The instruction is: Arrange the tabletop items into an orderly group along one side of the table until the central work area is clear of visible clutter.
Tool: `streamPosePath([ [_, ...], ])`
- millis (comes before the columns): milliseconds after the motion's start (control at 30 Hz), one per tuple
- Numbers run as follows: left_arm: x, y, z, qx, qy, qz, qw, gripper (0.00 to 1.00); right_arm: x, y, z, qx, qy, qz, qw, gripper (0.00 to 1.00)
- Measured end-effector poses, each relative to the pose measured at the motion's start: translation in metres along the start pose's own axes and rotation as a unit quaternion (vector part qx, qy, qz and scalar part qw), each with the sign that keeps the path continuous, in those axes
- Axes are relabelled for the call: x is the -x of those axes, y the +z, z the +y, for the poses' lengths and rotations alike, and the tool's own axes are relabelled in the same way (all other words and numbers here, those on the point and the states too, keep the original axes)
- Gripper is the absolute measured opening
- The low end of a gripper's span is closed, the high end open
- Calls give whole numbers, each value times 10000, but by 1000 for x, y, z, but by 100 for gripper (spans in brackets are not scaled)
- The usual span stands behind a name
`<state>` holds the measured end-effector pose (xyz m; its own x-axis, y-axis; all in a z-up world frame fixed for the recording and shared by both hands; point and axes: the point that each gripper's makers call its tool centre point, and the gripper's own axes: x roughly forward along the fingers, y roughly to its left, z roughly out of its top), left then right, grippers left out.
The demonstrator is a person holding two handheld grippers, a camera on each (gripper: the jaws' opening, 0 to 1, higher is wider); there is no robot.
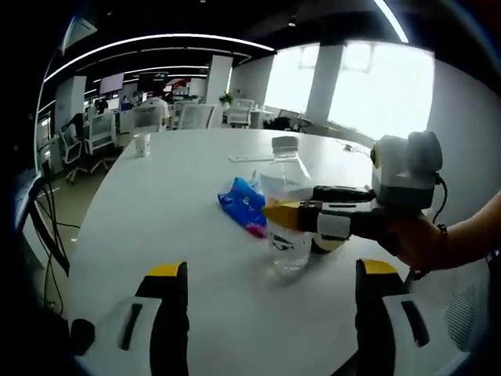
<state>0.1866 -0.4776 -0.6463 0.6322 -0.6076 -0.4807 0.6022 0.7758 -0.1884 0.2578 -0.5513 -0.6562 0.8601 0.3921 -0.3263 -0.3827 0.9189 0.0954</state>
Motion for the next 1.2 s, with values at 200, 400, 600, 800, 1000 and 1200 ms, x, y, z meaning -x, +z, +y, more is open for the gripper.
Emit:
streamPosePath([
  [200,0,-1,-5,-31,-38,10,10000,86,9,-4,0,-35,-152,25,9999,37],
  [400,-2,-1,-9,-80,-97,27,9999,86,22,-11,1,-139,-482,65,9987,37],
  [600,-4,-7,-11,-358,-102,209,9991,86,29,-17,7,-19,-537,126,9985,37],
  [800,-3,-11,-14,-351,-171,217,9990,86,34,-21,6,-149,-614,183,9978,37],
  [1000,-1,-15,-18,-256,-236,252,9991,85,37,-24,9,-243,-604,264,9975,37],
  [1200,1,-20,-18,-291,-197,314,9989,86,39,-30,16,-238,-493,426,9976,37],
])
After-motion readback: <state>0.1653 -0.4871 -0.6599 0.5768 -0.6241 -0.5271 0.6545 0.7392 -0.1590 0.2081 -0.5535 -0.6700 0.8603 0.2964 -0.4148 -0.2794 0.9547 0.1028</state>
